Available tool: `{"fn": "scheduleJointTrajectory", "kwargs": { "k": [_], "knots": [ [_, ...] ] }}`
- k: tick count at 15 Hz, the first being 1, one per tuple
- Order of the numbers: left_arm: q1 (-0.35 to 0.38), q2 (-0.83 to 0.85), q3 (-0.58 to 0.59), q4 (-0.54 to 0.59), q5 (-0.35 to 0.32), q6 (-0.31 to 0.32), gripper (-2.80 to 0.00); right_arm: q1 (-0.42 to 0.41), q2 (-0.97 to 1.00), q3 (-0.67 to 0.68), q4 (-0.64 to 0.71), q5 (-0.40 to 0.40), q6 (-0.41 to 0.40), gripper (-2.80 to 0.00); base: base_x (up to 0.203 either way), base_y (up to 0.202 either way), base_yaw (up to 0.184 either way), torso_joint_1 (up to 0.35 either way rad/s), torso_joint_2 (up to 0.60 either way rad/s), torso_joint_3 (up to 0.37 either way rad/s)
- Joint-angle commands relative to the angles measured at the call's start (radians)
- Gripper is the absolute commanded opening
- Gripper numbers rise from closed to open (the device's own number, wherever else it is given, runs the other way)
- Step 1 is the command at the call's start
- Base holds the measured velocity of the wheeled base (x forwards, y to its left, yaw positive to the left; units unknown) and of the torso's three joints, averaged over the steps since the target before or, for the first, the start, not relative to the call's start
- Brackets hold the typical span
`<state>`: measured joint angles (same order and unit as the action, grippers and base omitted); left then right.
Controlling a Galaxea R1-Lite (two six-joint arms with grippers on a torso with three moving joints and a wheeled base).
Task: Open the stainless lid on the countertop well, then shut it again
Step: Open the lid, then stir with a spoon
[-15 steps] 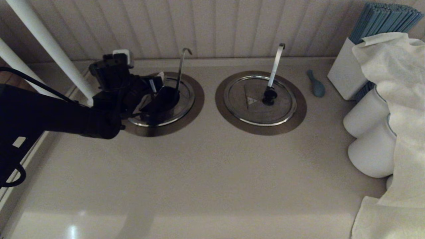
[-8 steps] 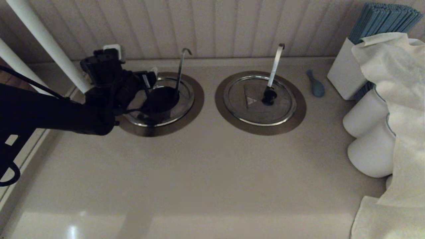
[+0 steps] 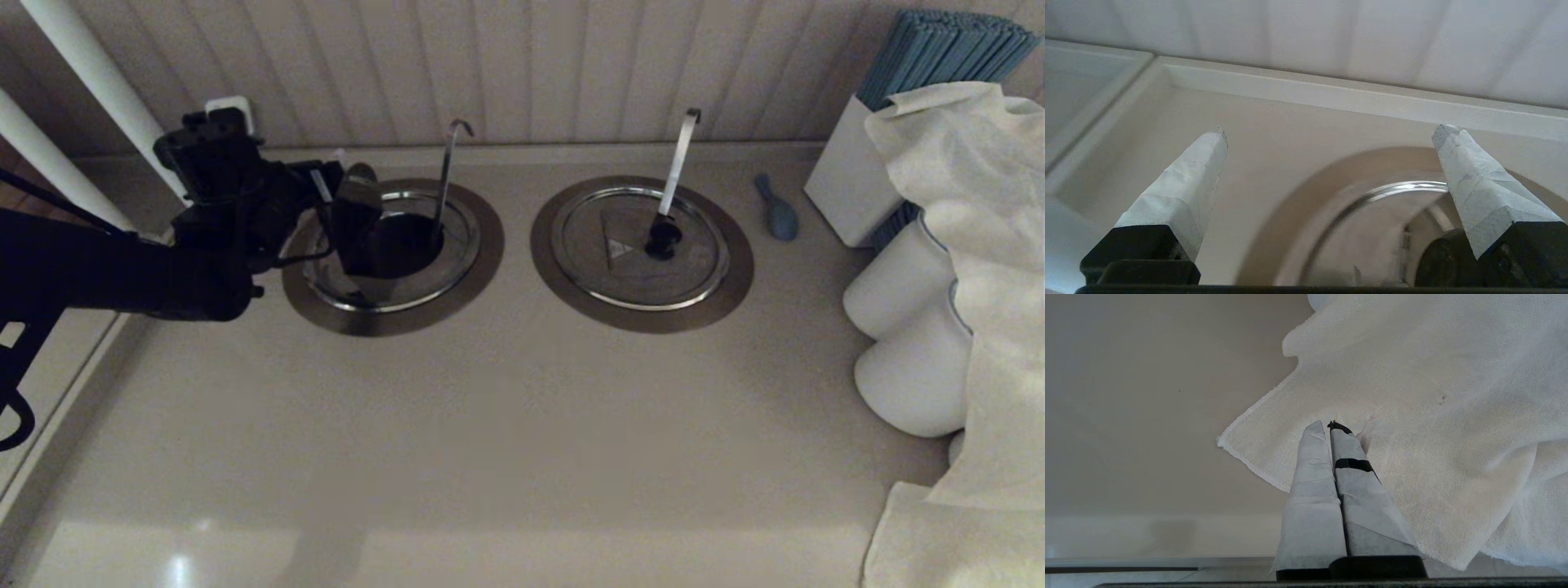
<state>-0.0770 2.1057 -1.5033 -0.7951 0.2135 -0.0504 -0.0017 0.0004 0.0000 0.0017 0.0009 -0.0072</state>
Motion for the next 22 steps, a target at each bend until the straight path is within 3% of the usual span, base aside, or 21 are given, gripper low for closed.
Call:
{"fn": "scheduleJointTrajectory", "kwargs": {
  "k": [1,11,22],
  "knots": [
    [0.019,0.011,-0.004,-0.001,-0.014,-0.001,0.00,0.000,0.001,0.000,0.000,0.001,0.000,-2.80,0.000,0.000,0.000,0.000,0.00,0.000],
    [0.106,-0.037,-0.031,0.021,-0.032,-0.032,0.00,0.000,0.000,0.000,0.000,0.001,0.000,-2.80,0.000,0.000,0.000,0.000,0.00,0.000],
    [0.109,-0.193,0.040,-0.051,-0.045,0.009,0.00,0.000,0.001,0.000,0.000,0.001,0.000,-2.80,0.000,0.000,0.000,0.000,0.00,0.000]
  ]
}}
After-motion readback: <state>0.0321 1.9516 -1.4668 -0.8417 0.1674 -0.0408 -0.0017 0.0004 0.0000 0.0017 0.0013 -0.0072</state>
